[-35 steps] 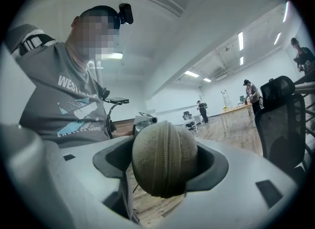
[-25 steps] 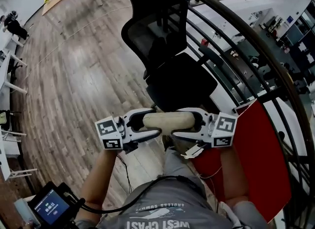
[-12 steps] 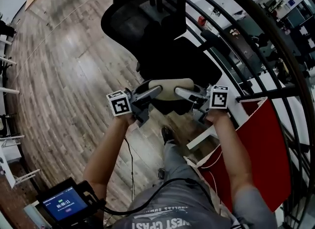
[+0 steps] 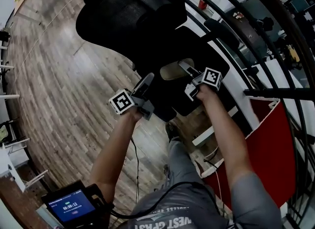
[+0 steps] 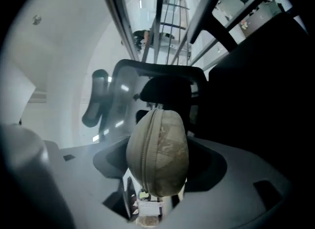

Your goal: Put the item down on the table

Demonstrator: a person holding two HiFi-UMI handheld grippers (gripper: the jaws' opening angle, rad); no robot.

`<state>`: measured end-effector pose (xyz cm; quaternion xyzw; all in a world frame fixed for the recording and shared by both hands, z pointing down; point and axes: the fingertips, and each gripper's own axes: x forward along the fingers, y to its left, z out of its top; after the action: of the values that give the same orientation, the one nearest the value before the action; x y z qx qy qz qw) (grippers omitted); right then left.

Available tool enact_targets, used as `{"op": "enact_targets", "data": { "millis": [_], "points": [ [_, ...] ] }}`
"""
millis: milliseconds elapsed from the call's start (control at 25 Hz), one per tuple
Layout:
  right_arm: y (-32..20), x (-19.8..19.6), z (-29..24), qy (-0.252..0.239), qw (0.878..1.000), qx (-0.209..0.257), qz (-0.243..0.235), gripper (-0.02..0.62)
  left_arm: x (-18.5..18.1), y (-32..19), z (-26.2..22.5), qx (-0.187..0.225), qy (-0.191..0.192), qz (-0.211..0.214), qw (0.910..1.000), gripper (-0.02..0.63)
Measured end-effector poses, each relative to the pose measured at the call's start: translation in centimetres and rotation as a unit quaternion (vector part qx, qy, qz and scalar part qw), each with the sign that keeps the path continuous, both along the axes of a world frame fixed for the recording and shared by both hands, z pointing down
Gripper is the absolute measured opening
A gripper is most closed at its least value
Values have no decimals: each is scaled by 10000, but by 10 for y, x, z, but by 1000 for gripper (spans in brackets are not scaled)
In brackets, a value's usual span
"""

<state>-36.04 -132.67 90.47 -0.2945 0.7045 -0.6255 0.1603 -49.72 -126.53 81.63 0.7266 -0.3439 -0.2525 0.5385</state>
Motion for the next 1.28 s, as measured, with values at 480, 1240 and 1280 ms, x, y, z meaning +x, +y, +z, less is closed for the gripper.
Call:
{"op": "enact_targets", "data": {
  "millis": [480, 1240, 1280],
  "points": [
    [-53, -19, 179, 1552, 9762, -1393, 588, 270, -20, 26, 9, 86, 415, -296, 9987, 330],
    [-25, 60, 177, 3200, 9349, -1459, 476, 394, -35, 77, -22, 141, 290, -443, 9985, 328],
    [-25, 62, 174, 3184, 9361, -1415, 487, 394, -36, 79, -24, 153, 234, -454, 9986, 328]
  ]
}}
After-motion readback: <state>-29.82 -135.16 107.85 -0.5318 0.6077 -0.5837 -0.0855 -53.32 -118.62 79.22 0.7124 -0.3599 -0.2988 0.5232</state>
